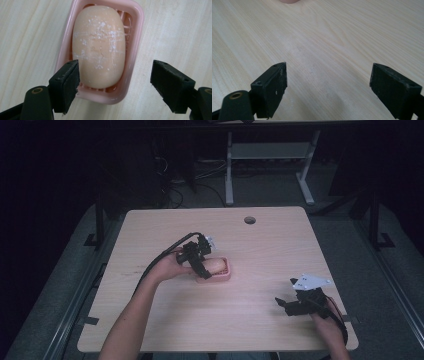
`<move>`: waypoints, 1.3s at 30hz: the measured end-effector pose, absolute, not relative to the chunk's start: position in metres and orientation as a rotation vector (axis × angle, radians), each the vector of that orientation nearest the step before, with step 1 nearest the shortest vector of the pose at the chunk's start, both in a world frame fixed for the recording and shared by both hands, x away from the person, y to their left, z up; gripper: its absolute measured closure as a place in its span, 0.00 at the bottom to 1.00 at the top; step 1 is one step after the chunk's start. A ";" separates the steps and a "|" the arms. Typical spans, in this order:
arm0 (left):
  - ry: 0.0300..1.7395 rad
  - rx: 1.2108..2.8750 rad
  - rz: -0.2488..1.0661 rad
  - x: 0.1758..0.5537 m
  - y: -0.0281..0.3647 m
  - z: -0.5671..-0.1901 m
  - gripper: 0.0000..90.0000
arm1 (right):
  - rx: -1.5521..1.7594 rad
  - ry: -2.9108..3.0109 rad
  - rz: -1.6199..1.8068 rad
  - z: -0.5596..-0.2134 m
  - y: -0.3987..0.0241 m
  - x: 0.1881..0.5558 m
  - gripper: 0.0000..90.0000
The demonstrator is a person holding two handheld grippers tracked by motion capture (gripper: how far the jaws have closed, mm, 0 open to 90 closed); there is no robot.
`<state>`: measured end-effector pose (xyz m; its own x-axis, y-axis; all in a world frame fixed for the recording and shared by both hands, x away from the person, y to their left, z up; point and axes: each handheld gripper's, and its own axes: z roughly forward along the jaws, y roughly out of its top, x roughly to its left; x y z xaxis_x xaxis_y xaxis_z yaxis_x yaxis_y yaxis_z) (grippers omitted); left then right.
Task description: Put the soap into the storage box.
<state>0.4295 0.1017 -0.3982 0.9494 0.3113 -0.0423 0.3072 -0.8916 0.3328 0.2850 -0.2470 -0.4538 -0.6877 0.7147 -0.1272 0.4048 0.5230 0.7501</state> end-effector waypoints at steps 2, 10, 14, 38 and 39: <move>0.461 2.755 0.021 0.427 0.104 -0.398 0.26 | 0.924 2.343 0.993 -0.454 -0.247 0.285 0.15; 0.467 2.747 0.031 0.417 0.112 -0.398 0.26 | 0.943 2.333 0.991 -0.454 -0.249 0.285 0.15; 0.467 2.733 0.041 0.411 0.116 -0.399 0.26 | 0.955 2.328 0.989 -0.454 -0.249 0.285 0.15; 0.528 2.686 0.048 0.381 0.147 -0.408 0.26 | 0.968 2.327 0.967 -0.455 -0.248 0.286 0.15; 0.540 2.676 0.044 0.379 0.150 -0.408 0.26 | 0.967 2.327 0.964 -0.455 -0.248 0.286 0.15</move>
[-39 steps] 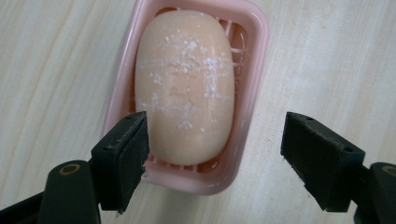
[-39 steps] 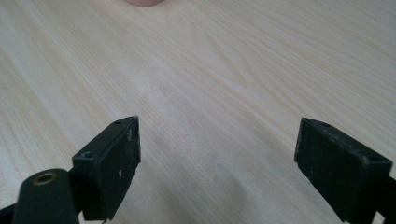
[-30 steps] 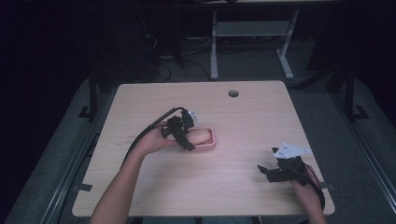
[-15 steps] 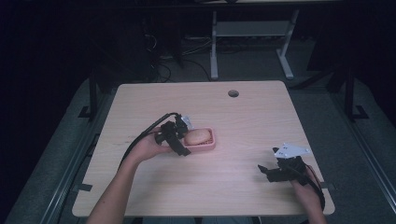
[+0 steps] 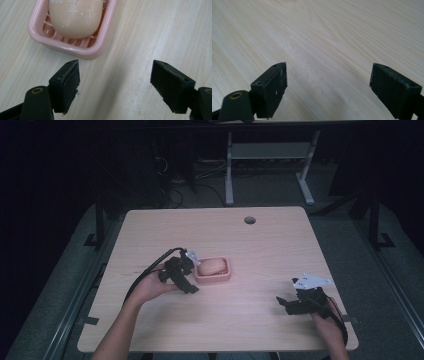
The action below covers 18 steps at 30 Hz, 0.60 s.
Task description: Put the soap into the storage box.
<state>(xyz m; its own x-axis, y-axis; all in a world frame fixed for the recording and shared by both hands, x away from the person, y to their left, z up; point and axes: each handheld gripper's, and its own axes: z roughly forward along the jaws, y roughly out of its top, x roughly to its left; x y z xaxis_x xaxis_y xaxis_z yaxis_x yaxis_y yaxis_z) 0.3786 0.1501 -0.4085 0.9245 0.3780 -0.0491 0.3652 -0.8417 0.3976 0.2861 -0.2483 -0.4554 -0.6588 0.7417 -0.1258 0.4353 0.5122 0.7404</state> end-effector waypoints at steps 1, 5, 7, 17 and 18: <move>0.540 2.676 0.044 0.379 0.150 -0.408 0.26 | 0.967 2.327 0.965 -0.455 -0.248 0.286 0.15; 0.544 2.672 0.049 0.374 0.156 -0.410 0.26 | 0.961 2.330 0.958 -0.456 -0.248 0.286 0.15; 0.546 2.655 0.057 0.369 0.159 -0.409 0.26 | 0.962 2.331 0.956 -0.456 -0.248 0.286 0.15; 0.578 2.631 0.052 0.357 0.172 -0.415 0.26 | 0.965 2.335 0.948 -0.456 -0.247 0.286 0.15; 0.581 2.633 0.046 0.354 0.176 -0.417 0.26 | 0.971 2.335 0.948 -0.456 -0.246 0.286 0.15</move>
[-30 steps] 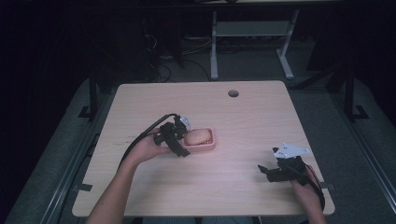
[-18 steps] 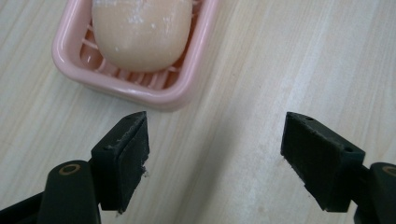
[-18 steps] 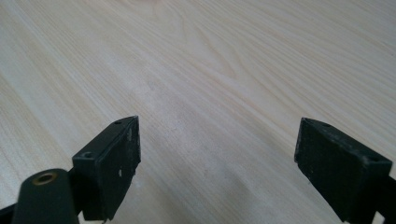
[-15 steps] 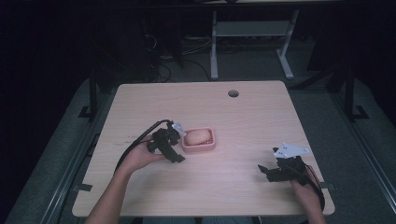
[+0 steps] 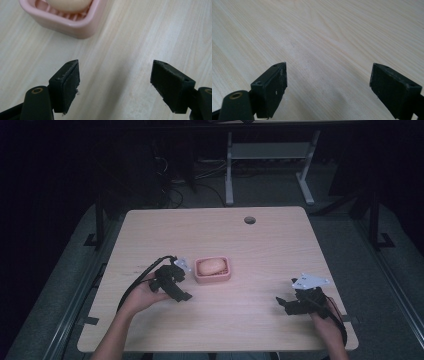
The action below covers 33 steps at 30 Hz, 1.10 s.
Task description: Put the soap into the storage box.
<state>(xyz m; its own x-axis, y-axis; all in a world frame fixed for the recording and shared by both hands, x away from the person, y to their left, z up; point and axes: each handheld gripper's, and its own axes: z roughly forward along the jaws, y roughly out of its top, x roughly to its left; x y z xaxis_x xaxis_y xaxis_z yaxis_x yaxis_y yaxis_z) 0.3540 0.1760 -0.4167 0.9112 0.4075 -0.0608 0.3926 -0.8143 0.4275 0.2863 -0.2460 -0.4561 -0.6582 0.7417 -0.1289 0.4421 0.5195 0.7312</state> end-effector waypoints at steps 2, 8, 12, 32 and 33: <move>0.578 2.633 0.045 0.353 0.178 -0.417 0.26 | 0.969 2.336 0.945 -0.456 -0.246 0.286 0.15; 0.601 2.610 0.039 0.345 0.190 -0.422 0.26 | 0.968 2.338 0.937 -0.457 -0.246 0.287 0.15; 0.607 2.604 0.042 0.339 0.195 -0.423 0.26 | 0.968 2.339 0.930 -0.457 -0.246 0.286 0.15; 0.650 2.586 0.052 0.313 0.224 -0.432 0.25 | 0.963 2.347 0.912 -0.458 -0.246 0.286 0.15; 0.651 2.583 0.050 0.311 0.225 -0.433 0.25 | 0.962 2.347 0.911 -0.458 -0.246 0.286 0.15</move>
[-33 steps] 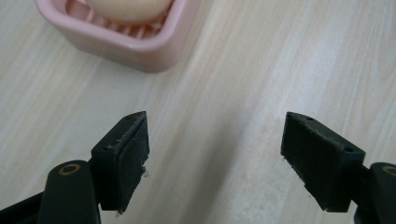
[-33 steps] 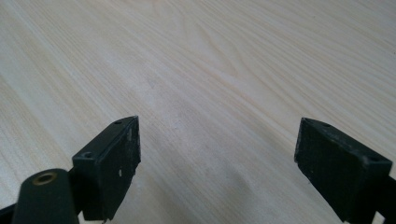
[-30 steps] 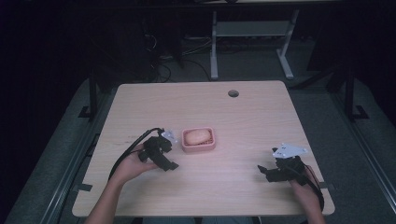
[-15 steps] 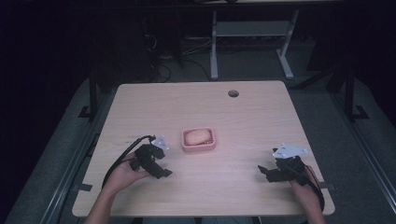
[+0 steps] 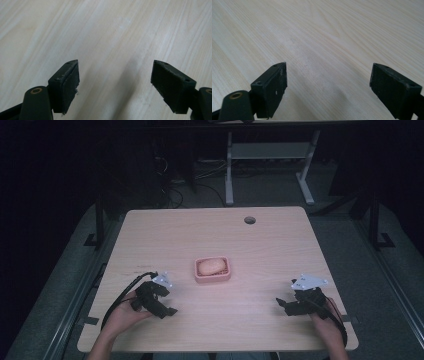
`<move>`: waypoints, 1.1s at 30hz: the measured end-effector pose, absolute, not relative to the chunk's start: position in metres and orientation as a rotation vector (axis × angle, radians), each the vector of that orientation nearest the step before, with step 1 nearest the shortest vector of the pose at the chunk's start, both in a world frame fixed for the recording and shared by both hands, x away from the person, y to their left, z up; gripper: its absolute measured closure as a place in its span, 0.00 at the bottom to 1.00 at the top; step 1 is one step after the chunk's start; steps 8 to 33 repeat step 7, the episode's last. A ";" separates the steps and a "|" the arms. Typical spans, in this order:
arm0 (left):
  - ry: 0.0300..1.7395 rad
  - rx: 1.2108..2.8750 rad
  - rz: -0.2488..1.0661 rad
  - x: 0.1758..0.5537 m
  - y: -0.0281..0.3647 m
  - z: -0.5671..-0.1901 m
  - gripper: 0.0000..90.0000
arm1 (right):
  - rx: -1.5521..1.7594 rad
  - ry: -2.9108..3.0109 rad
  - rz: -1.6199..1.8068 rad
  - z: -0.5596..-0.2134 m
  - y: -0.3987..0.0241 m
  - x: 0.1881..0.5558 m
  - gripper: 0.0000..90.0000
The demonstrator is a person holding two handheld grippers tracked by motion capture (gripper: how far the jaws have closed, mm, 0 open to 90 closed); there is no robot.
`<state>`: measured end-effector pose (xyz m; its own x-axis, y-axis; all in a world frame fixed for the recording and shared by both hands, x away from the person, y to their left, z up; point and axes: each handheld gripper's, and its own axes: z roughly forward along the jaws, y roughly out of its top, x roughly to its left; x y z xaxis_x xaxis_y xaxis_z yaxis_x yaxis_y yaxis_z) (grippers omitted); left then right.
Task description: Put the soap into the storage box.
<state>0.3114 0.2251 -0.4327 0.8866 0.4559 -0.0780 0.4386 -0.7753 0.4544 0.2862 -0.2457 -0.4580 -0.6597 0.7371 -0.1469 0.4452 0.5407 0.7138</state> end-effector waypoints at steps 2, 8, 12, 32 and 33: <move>0.652 2.575 0.054 0.310 0.227 -0.433 0.25 | 0.961 2.347 0.911 -0.458 -0.246 0.286 0.15; 0.673 2.561 0.062 0.302 0.235 -0.436 0.24 | 0.952 2.354 0.915 -0.458 -0.245 0.286 0.15; 0.673 2.561 0.062 0.302 0.235 -0.436 0.24 | 0.952 2.354 0.915 -0.458 -0.245 0.286 0.15; 0.673 2.561 0.062 0.302 0.235 -0.436 0.24 | 0.952 2.354 0.915 -0.458 -0.245 0.286 0.15; 0.673 2.561 0.062 0.302 0.235 -0.436 0.24 | 0.952 2.354 0.915 -0.458 -0.245 0.286 0.15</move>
